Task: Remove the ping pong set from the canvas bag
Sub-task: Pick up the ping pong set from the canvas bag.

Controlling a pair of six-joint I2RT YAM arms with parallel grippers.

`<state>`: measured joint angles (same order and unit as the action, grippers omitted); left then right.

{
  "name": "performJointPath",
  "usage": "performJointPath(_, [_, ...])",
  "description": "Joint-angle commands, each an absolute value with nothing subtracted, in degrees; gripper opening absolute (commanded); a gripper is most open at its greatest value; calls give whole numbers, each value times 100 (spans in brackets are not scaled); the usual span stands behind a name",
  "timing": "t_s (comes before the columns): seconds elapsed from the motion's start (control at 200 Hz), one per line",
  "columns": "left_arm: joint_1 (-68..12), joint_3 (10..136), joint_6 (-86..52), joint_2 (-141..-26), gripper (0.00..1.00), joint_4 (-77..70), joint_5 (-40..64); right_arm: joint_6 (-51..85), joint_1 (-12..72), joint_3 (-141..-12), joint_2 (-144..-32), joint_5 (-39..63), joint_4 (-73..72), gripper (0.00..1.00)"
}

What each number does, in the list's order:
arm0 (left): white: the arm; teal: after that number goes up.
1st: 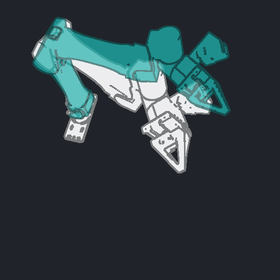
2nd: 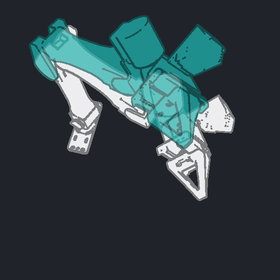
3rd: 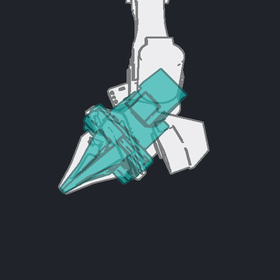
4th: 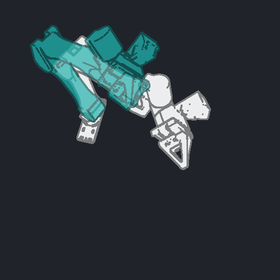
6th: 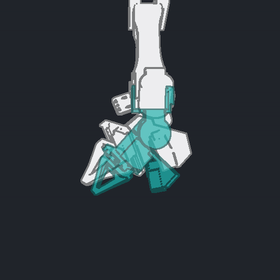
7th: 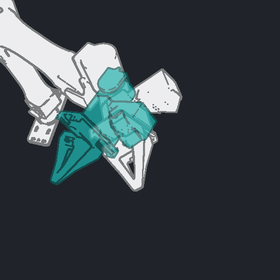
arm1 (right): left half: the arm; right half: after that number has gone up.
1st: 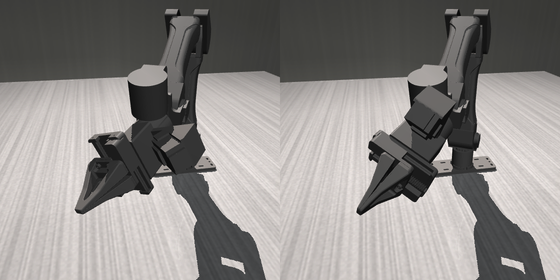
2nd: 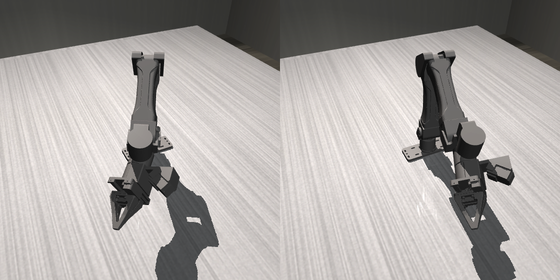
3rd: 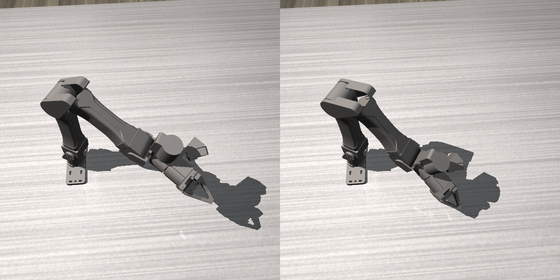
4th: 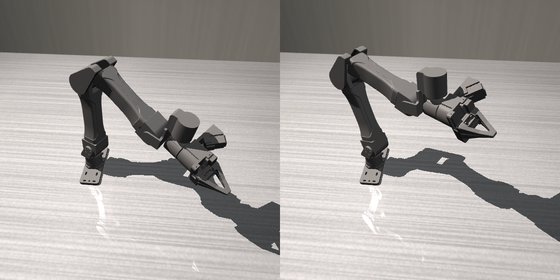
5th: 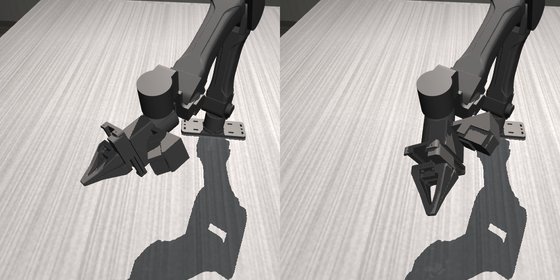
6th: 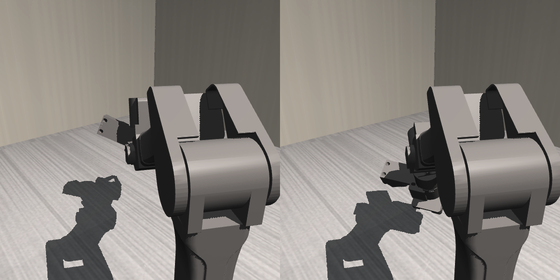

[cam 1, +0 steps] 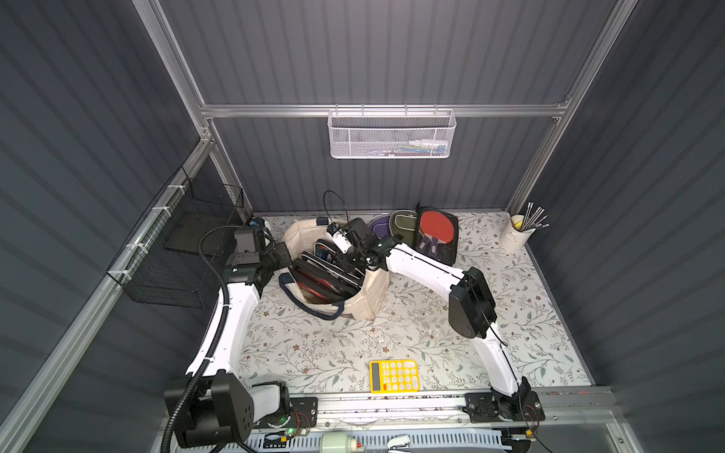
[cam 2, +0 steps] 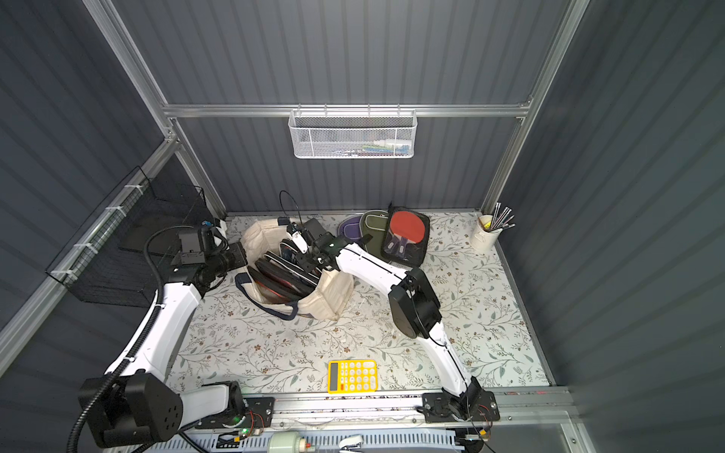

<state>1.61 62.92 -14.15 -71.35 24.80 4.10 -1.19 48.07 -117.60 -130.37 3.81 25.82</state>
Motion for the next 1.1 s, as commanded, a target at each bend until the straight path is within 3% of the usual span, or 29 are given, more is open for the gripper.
performJointPath(0.0, [185, 6227, -1343, -7023, 0, 2638, 457, -140, 4875, -11477, -13057, 364, 2873, 4])
performJointPath(0.06, [185, 6224, -1345, -7038, 0, 2640, 470, -165, 4882, -11442, -12986, 353, 2833, 0])
performJointPath(1.096, [224, 6363, -1472, -7078, 0, 2440, 554, -303, 5198, -12353, -11765, -124, 3136, 0])
